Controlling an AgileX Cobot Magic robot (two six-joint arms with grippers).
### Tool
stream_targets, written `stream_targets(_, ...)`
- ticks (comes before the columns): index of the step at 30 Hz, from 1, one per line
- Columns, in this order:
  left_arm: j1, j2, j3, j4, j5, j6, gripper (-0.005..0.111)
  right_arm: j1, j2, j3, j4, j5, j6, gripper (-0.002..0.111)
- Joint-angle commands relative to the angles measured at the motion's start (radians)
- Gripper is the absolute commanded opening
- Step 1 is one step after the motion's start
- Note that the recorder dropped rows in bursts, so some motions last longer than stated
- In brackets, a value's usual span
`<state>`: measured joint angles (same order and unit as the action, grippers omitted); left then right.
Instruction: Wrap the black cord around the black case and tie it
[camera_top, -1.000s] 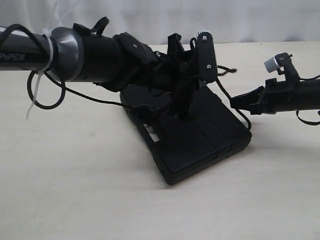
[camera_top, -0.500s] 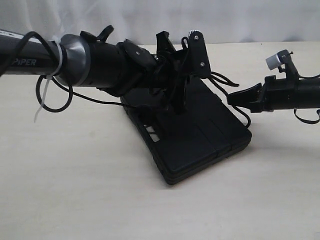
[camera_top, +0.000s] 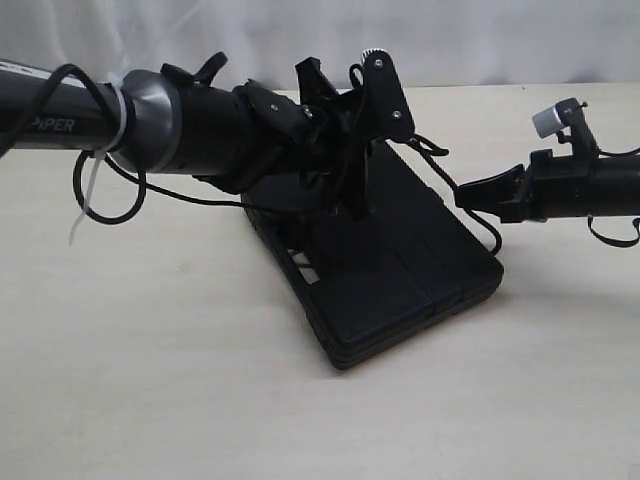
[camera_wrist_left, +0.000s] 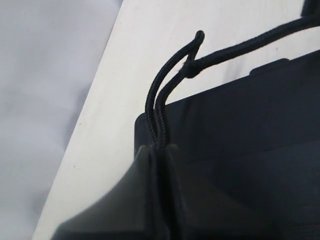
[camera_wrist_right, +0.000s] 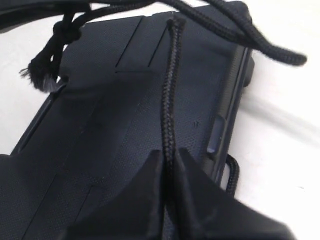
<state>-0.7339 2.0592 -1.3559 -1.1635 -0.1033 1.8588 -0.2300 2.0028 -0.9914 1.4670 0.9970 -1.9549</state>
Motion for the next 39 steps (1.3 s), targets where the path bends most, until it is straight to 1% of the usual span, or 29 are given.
stream_targets(1, -0.001, -0.003, -0.007, 0.002, 0.031, -0.006, 0.000, 0.000, -0.004, 0.001, 0.013, -0.072, 0.004, 0.004)
stream_targets(5, -0.001, -0.003, -0.007, 0.004, 0.022, 0.003, 0.000, 0.000, -0.004, 0.001, 0.015, -0.140, 0.033, 0.004)
stream_targets(11, -0.001, -0.003, -0.007, 0.004, 0.019, 0.003, 0.000, 0.000, -0.004, 0.001, 0.009, -0.151, 0.043, 0.004)
stream_targets(17, -0.002, -0.007, -0.026, 0.004, 0.084, 0.005, 0.000, 0.000, -0.004, 0.001, 0.004, -0.154, 0.056, 0.004)
stream_targets(20, -0.002, -0.021, -0.031, 0.004, 0.062, 0.014, 0.000, 0.000, -0.004, 0.001, 0.000, -0.166, 0.062, 0.004)
stream_targets(22, -0.002, -0.038, -0.031, 0.004, 0.071, 0.025, 0.000, 0.000, -0.004, 0.001, 0.000, -0.166, 0.062, 0.004)
stream_targets(27, -0.002, -0.050, -0.031, 0.004, 0.225, 0.071, 0.000, 0.000, -0.004, 0.001, 0.002, -0.166, 0.062, 0.004)
stream_targets(33, -0.002, -0.050, -0.031, 0.004, 0.435, 0.204, 0.000, 0.000, -0.004, 0.001, 0.006, -0.166, 0.064, 0.004)
stream_targets(36, -0.002, -0.050, -0.031, 0.003, 0.476, 0.236, 0.000, 0.000, -0.004, 0.001, 0.009, -0.158, 0.064, 0.004)
stream_targets(39, -0.002, -0.050, -0.031, 0.025, 0.478, 0.236, 0.000, 0.000, -0.004, 0.001, 0.009, -0.151, 0.064, 0.004)
